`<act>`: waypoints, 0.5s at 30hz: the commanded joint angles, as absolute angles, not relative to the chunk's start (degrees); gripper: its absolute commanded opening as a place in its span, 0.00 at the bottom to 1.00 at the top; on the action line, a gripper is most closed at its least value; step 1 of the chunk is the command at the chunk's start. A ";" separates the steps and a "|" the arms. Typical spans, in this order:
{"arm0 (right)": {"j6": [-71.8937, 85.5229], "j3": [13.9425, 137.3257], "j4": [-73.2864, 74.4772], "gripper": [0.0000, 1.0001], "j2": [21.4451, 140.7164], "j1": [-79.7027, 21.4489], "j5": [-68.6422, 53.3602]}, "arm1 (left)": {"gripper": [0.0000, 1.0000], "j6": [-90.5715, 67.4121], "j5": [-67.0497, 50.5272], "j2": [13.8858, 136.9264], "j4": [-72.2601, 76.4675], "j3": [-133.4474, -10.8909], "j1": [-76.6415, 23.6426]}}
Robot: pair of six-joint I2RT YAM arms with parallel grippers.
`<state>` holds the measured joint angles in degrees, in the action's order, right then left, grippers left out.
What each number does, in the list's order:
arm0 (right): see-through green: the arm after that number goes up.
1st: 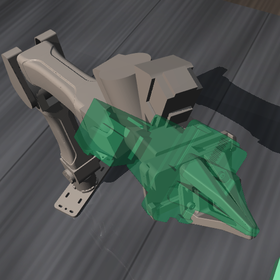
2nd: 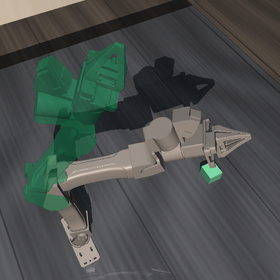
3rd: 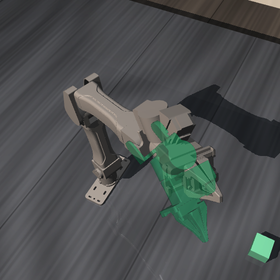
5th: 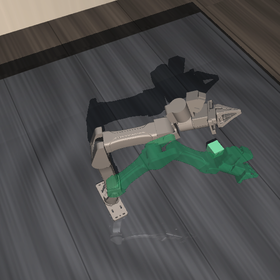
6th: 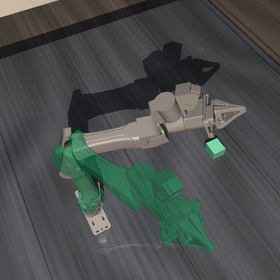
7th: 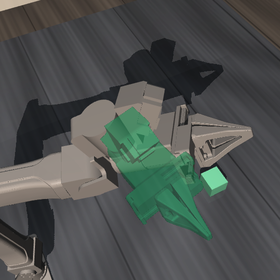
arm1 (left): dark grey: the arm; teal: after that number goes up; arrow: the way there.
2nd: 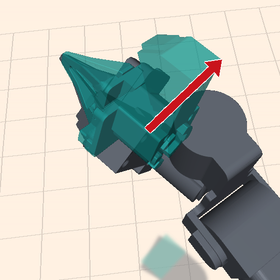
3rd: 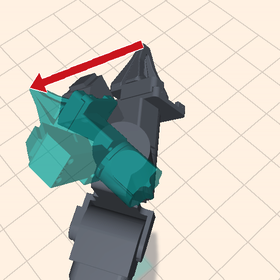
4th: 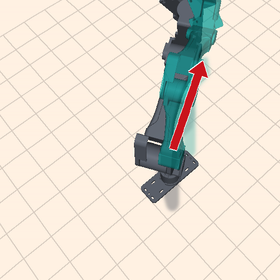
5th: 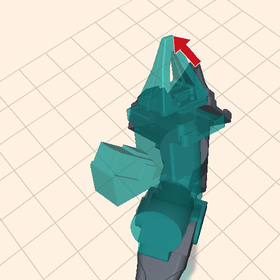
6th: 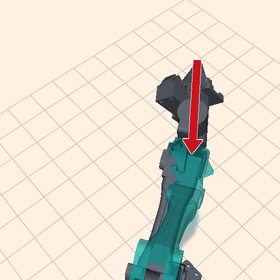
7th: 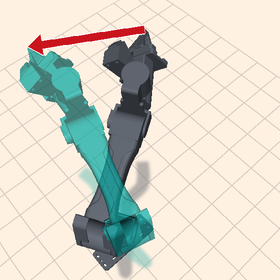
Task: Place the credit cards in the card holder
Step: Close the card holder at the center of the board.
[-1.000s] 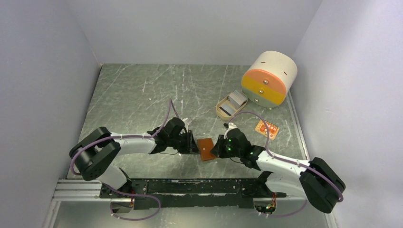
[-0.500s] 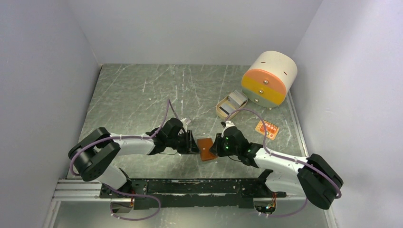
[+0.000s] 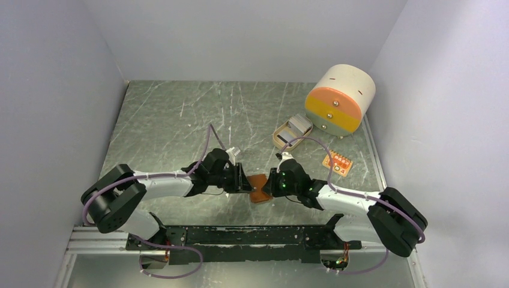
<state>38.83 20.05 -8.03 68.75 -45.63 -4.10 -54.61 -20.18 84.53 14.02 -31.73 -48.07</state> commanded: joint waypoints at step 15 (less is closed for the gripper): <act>38.74 19.38 -7.73 0.15 69.51 -46.37 -3.28 | 0.38 -52.23 -11.96 77.02 8.37 -29.59 -47.67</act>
<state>38.83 20.03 -8.73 69.04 -45.89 -4.05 -53.32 -16.38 80.51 11.64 -30.44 -48.03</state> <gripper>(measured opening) 0.152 0.381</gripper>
